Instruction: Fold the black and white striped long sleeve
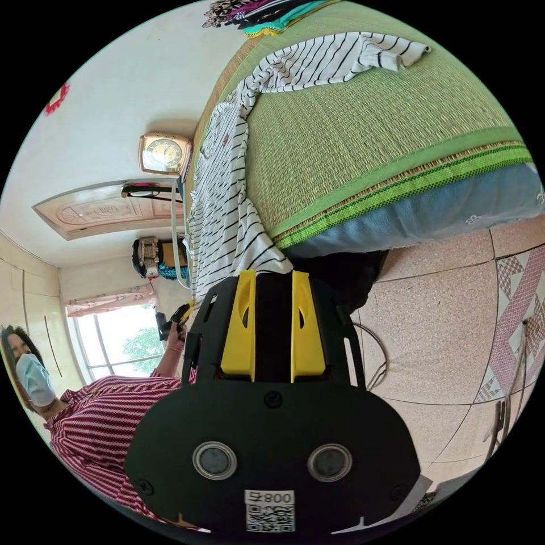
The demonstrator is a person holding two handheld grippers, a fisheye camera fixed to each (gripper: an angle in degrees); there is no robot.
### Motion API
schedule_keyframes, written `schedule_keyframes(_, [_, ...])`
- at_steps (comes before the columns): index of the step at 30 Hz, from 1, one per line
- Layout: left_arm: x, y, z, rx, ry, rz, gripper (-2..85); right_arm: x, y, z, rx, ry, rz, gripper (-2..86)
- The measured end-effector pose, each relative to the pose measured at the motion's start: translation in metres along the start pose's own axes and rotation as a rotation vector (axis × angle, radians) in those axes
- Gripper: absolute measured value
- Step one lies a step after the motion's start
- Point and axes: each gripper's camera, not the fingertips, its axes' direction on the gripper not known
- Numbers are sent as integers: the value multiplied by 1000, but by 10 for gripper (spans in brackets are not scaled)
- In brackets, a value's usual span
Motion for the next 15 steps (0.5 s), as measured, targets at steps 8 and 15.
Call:
schedule_keyframes(8, [6,-14,4,-32,-22,72,6,19,7,3,37,-69,2,113])
schedule_keyframes(15, [4,-21,5,-42,30,64,6,17,-6,32,-52,-73,-56,54])
